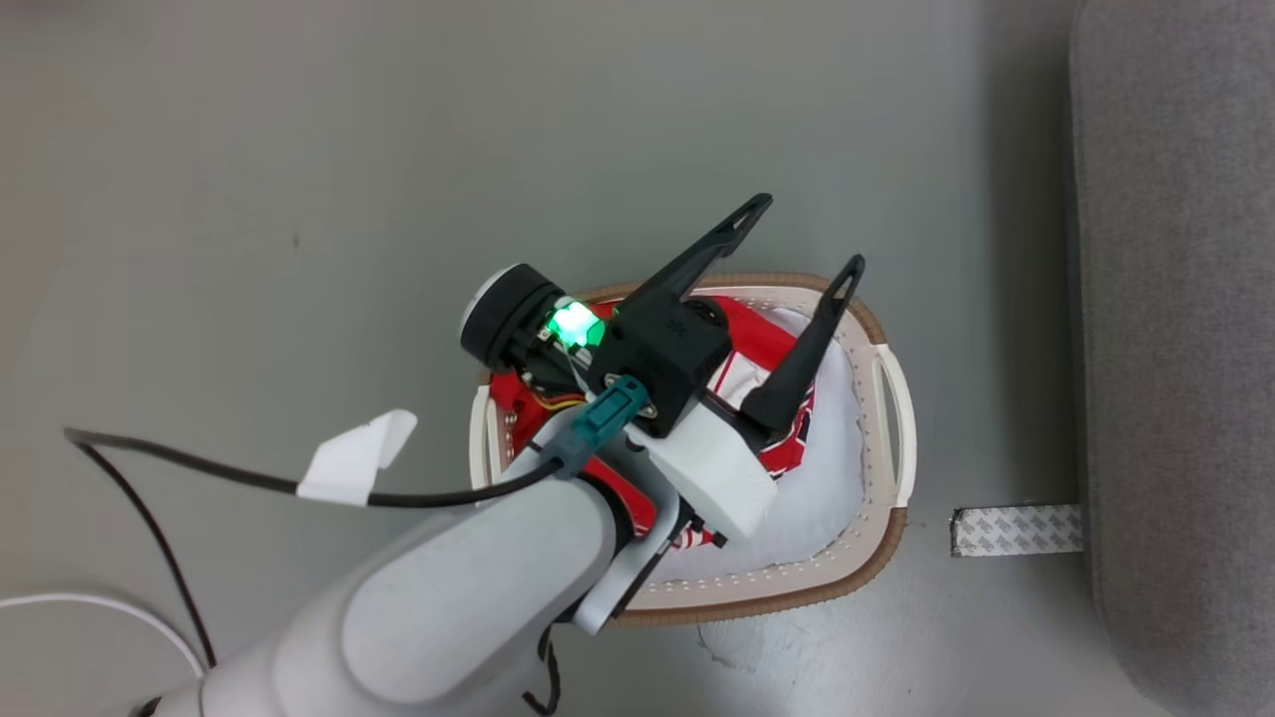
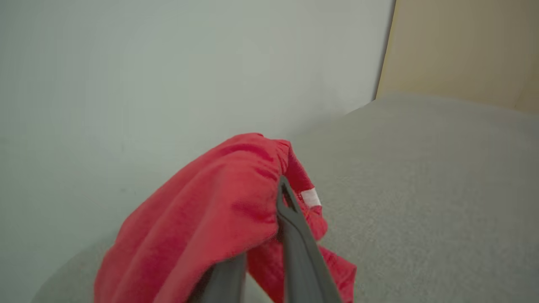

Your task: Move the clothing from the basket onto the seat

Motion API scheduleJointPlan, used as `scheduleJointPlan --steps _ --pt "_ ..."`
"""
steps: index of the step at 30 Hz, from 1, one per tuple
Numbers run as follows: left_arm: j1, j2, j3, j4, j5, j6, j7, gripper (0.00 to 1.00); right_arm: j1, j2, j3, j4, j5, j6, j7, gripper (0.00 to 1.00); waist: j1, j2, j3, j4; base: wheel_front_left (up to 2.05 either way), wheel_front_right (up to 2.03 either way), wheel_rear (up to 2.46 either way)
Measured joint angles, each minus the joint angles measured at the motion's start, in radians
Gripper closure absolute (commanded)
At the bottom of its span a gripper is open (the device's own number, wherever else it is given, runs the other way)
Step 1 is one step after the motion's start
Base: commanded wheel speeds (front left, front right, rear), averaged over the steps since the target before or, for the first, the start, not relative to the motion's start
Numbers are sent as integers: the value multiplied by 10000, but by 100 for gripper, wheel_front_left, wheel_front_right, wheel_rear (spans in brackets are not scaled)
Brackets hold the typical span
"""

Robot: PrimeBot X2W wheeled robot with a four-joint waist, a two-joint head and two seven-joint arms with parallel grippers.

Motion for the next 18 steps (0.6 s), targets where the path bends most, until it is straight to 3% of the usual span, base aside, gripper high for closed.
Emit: scheduleJointPlan --steps 1,2,7,18 --pt "20 23 -4 33 -2 4 -4 0 215 123 -364 8 -328 0 0 13 0 0 -5 17 0 0 0" --pt "47 54 -4 61 -4 8 -12 0 360 207 -692 44 -604 0 -2 0 0 0 -33 19 0 0 0" --pt "290 255 104 125 -134 121 -90 0 805 922 -1187 -205 -1703 0 -4 0 -1 -1 -350 -82 0 0 0" --pt "1670 857 537 311 -767 541 -673 0 3225 2468 1145 -2454 -1402 0 -4 0 -3 -1 -1939 -537 0 0 0"
